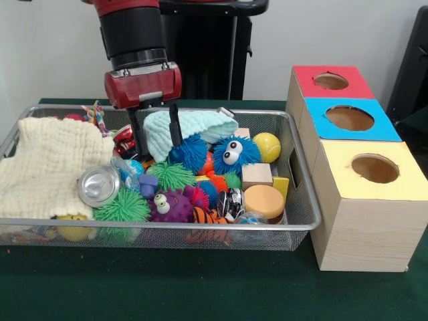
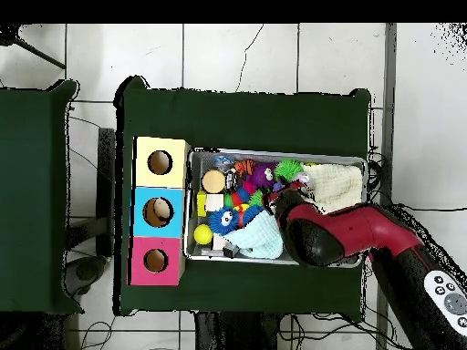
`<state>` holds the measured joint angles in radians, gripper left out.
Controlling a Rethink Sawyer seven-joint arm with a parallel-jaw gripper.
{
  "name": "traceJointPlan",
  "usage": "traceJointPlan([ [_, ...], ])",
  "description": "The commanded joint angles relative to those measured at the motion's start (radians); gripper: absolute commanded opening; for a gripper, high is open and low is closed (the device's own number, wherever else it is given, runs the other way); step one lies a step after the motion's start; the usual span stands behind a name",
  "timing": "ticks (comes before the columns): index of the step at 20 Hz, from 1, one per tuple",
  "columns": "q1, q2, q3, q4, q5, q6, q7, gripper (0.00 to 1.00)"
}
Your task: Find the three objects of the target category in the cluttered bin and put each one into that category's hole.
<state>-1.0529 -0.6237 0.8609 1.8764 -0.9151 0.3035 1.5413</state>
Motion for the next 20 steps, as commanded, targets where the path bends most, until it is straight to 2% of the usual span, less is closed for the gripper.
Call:
traceJointPlan([
  [1,-0.084,0.158,0.169,-0.100,-0.002,0.100,-0.349,1.00],
  [4,-0.110,0.186,0.197,-0.117,0.017,0.136,-0.396,1.00],
  [11,-0.139,0.210,0.220,-0.107,-0.007,0.129,-0.392,1.00],
  [14,-0.138,0.193,0.216,-0.095,-0.018,0.128,-0.370,1.00],
  [17,-0.105,0.150,0.158,-0.093,-0.061,0.105,-0.296,1.00],
  [20,-0.049,0.086,0.061,-0.095,-0.104,0.090,-0.177,1.00],
])
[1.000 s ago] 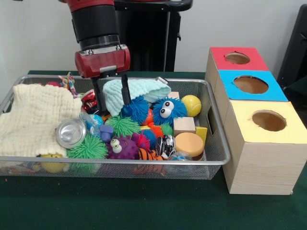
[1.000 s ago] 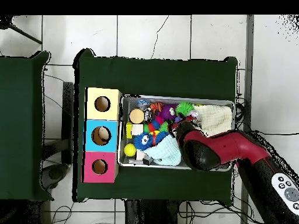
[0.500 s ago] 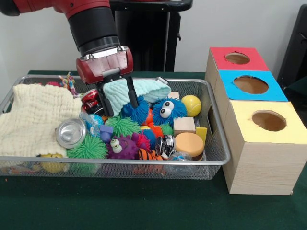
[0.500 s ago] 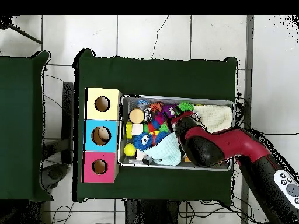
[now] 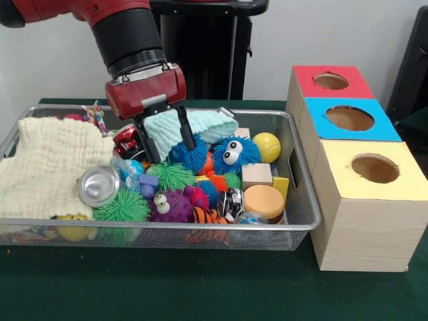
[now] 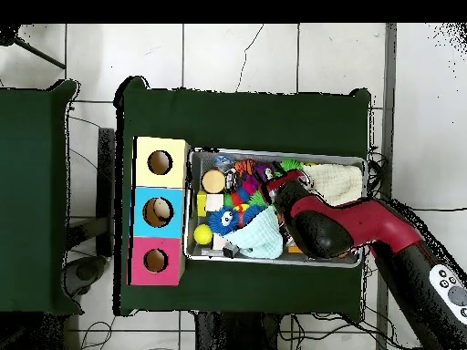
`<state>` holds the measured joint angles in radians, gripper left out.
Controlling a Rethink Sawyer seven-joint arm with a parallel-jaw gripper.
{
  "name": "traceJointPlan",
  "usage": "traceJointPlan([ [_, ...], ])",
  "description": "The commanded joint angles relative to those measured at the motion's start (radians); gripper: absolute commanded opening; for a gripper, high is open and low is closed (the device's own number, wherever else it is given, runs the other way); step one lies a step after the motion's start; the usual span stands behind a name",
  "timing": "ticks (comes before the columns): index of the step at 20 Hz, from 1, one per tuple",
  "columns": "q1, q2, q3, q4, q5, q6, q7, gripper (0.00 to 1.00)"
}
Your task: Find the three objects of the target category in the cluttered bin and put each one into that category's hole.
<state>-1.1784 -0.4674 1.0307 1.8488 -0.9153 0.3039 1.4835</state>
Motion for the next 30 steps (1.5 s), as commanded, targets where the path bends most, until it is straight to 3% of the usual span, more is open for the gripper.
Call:
traceJointPlan([
  [1,0.085,-0.073,-0.133,-0.063,-0.096,0.080,-0.068,1.00],
  [6,0.103,-0.122,-0.230,-0.016,-0.029,0.066,0.090,1.00],
  [10,0.015,-0.121,-0.190,0.021,0.050,0.124,-0.009,1.00],
  [13,-0.012,-0.115,-0.188,0.031,0.062,0.124,-0.034,1.00],
  [24,-0.011,-0.102,-0.216,0.028,0.057,0.087,-0.019,1.00],
  [30,0.031,-0.087,-0.259,0.001,0.023,0.043,0.016,1.00],
])
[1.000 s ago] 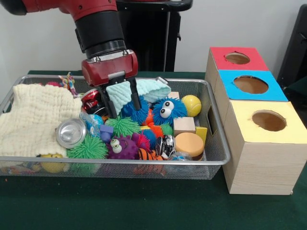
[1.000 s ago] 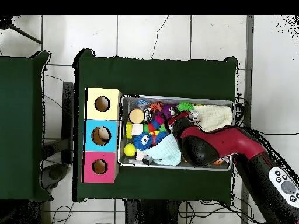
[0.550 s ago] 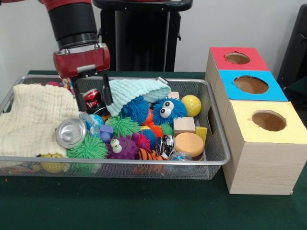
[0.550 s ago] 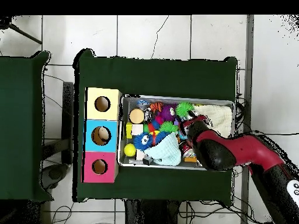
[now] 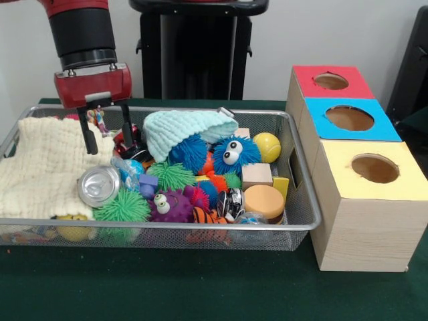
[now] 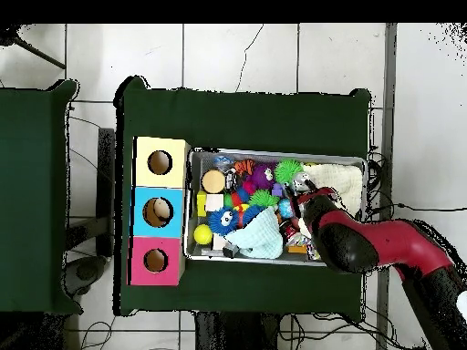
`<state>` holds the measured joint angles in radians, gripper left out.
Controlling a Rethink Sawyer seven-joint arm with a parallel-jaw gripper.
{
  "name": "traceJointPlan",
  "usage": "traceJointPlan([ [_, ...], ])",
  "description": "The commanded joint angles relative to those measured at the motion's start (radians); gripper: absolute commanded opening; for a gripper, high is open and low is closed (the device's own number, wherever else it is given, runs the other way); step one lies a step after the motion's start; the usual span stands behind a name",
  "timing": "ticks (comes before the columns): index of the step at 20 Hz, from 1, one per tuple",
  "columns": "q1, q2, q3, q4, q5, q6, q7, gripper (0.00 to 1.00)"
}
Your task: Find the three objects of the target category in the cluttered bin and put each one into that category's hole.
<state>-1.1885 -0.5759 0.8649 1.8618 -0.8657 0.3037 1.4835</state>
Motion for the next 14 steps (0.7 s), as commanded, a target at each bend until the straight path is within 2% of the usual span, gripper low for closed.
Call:
traceJointPlan([
  [1,0.047,0.023,-0.100,-0.017,-0.031,0.041,0.018,1.00],
  [5,0.051,0.022,-0.098,-0.036,-0.006,0.074,-0.002,1.00],
  [9,0.093,0.020,-0.097,-0.097,0.042,0.144,-0.015,1.00],
  [10,0.084,0.015,-0.104,-0.080,0.039,0.134,-0.012,1.00],
  [14,0.103,0.015,-0.099,-0.114,0.076,0.163,-0.021,1.00],
])
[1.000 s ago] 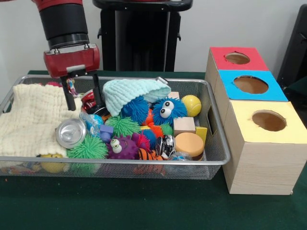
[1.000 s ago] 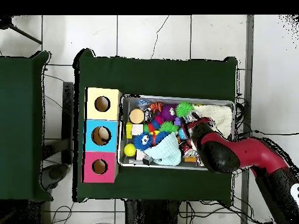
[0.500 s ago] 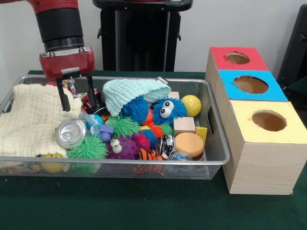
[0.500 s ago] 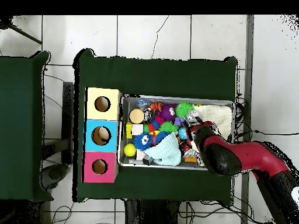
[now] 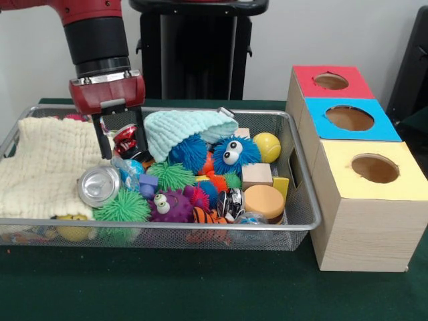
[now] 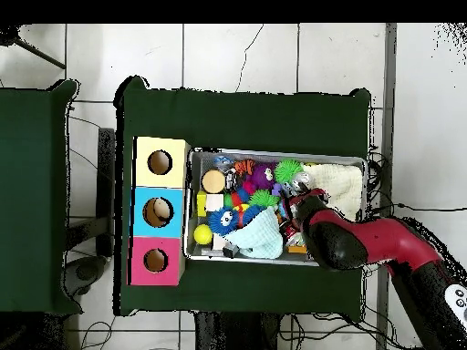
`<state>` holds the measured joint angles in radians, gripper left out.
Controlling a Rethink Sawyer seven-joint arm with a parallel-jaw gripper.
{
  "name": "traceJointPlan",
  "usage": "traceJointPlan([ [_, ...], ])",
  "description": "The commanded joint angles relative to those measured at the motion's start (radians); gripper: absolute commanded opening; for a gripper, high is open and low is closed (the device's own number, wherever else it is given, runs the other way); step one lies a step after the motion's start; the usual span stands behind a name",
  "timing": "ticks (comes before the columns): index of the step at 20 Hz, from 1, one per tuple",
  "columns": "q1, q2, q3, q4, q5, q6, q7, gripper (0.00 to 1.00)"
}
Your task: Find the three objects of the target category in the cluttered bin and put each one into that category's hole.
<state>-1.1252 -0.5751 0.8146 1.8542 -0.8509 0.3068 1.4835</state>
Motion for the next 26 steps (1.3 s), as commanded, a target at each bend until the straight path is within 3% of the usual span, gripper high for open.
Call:
traceJointPlan([
  [1,0.042,0.016,-0.049,-0.110,0.064,0.160,-0.023,1.00],
  [17,0.037,0.039,-0.058,-0.116,0.067,0.134,-0.050,1.00],
  [19,0.045,0.039,-0.073,-0.105,0.055,0.107,-0.023,1.00],
  [23,0.072,0.051,-0.163,-0.039,-0.020,-0.050,0.096,1.00],
  [26,0.064,0.031,-0.186,0.004,-0.027,-0.073,0.095,1.00],
])
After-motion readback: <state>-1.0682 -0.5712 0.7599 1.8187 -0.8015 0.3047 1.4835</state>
